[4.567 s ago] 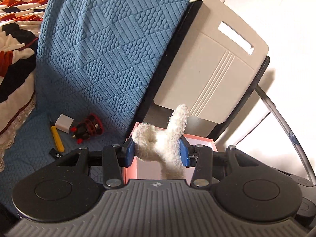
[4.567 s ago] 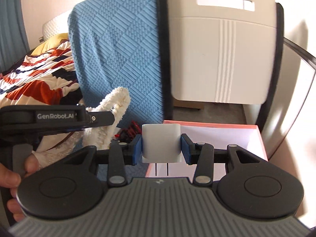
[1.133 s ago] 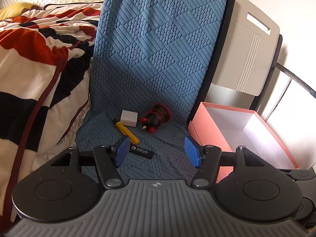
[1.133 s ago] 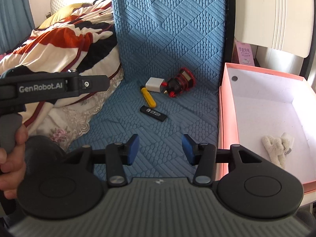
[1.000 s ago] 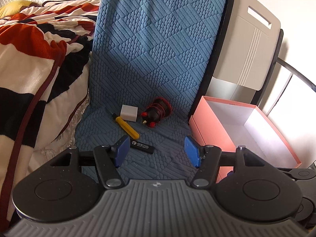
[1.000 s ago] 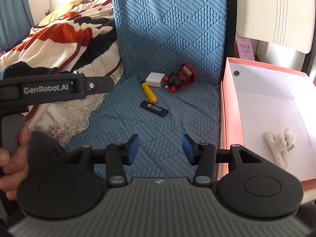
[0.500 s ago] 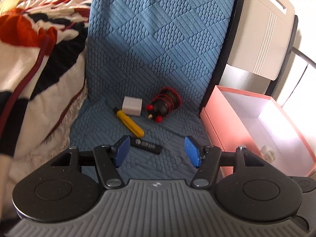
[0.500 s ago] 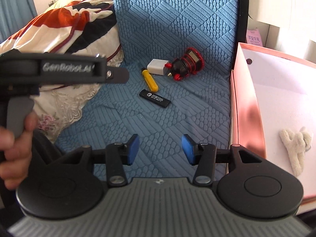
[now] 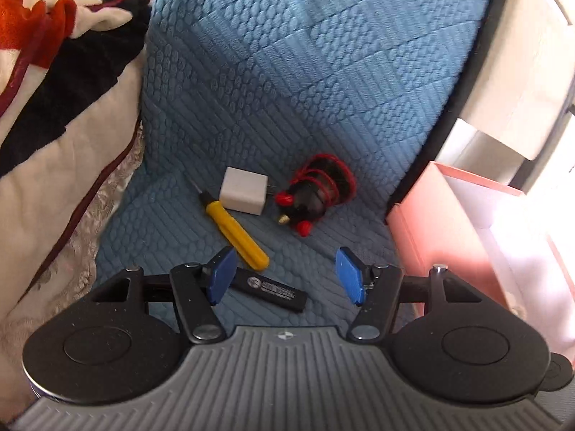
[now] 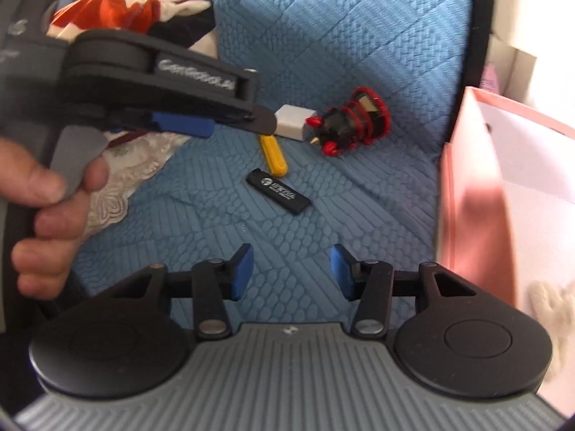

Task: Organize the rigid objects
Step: 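Lower the right gripper onto the black lighter and close it, then lift the black lighter with the right gripper while the left gripper hovers near the screwdriver, then close the left gripper on the yellow screwdriver handle while the right gripper holds the lighter, then lift the screwdriver with the left gripper while the right gripper carries the lighter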

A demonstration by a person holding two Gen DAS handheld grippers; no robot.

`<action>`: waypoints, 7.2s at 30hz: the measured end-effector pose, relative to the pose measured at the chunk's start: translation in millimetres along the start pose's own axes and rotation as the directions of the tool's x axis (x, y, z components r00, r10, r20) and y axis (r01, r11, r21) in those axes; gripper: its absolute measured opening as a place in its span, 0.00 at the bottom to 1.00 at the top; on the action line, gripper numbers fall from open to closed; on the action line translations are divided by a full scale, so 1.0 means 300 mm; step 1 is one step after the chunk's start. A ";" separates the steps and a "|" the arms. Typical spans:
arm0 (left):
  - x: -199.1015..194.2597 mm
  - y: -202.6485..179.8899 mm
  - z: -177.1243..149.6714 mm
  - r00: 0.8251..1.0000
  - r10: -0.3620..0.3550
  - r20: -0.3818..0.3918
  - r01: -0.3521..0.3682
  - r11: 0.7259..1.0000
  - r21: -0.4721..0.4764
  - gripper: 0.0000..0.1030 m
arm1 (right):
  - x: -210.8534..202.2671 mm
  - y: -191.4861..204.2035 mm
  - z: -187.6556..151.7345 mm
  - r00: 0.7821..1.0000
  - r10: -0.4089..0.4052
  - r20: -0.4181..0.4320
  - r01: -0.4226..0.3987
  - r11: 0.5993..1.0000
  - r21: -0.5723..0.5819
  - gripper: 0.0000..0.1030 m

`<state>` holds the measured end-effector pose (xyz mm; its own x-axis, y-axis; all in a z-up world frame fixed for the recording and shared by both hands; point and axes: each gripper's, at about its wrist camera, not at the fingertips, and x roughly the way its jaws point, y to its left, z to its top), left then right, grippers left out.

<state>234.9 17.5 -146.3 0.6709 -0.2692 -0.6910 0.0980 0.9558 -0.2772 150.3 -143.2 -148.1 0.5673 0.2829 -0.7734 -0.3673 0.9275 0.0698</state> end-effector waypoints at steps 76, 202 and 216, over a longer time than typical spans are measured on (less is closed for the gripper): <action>0.310 0.028 -0.083 0.974 -0.026 -0.224 0.010 0.997 -0.072 0.03 | 0.193 -0.062 -0.018 0.983 -0.081 -0.167 0.065 0.993 -0.094 0.26; -0.060 0.067 -0.381 0.989 -0.032 -0.148 -0.019 0.944 -0.330 0.30 | 0.062 -0.031 -0.145 0.987 -0.103 -0.123 0.109 0.993 0.040 0.26; 0.034 0.000 -0.359 0.990 0.056 -0.133 -0.081 0.979 -0.188 0.30 | 0.046 -0.043 -0.139 0.985 -0.151 -0.082 0.154 0.988 0.028 0.26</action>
<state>162.6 2.1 -225.2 0.5718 -0.2286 -0.7879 -0.0963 0.9351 -0.3412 132.2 -161.5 -185.9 0.5542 0.1184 -0.8239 -0.2549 0.9664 -0.0326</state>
